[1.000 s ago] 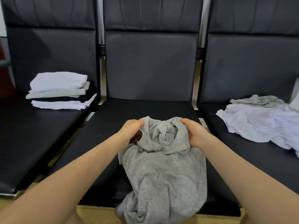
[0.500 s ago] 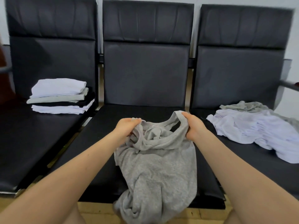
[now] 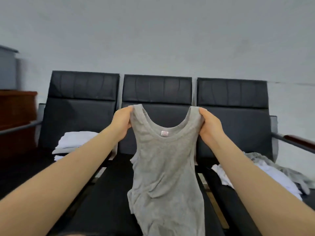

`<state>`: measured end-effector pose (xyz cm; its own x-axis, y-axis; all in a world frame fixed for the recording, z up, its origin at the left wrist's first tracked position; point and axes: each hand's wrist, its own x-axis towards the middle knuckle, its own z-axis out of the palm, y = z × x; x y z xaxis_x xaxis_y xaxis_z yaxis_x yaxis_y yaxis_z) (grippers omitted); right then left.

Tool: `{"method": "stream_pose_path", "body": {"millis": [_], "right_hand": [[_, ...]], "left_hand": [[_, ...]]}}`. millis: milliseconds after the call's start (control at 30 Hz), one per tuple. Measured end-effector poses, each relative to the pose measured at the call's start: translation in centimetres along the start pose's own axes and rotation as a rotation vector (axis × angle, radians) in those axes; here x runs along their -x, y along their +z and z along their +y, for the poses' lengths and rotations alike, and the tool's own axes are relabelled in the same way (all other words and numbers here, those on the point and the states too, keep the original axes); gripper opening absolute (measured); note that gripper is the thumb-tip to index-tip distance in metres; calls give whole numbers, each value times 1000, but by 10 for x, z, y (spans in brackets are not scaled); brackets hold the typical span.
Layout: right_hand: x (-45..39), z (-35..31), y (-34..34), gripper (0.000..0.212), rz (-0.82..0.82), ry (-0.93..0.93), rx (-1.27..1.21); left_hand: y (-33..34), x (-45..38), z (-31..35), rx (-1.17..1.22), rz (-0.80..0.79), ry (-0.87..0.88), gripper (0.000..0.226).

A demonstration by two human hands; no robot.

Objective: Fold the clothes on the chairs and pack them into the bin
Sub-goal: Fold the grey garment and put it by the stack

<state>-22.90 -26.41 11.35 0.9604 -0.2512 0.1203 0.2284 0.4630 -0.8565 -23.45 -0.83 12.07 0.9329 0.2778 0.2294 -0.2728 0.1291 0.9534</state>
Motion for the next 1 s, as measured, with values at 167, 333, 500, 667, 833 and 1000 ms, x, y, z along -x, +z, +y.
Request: {"method": "stream_pose_path", "body": {"millis": [167, 333, 500, 667, 833, 1000], "right_hand": [[34, -66, 26, 10, -23, -141, -21], [57, -117, 55, 6, -92, -259, -106], [55, -153, 81, 5, -147, -367, -84], [21, -140, 94, 10, -141, -411, 89], [-42, -71, 81, 40, -25, -214, 415], [-97, 31, 39, 12, -32, 28, 881]], "left_hand": [[-2, 23, 81, -63, 13, 276, 16], [-7, 33, 148, -93, 41, 526, 13], [-4, 18, 192, -35, 134, 635, 22], [-1, -24, 176, -205, 148, 584, 21], [-5, -81, 93, -465, 82, 237, 17], [-22, -114, -11, -521, 83, -243, 23]]}}
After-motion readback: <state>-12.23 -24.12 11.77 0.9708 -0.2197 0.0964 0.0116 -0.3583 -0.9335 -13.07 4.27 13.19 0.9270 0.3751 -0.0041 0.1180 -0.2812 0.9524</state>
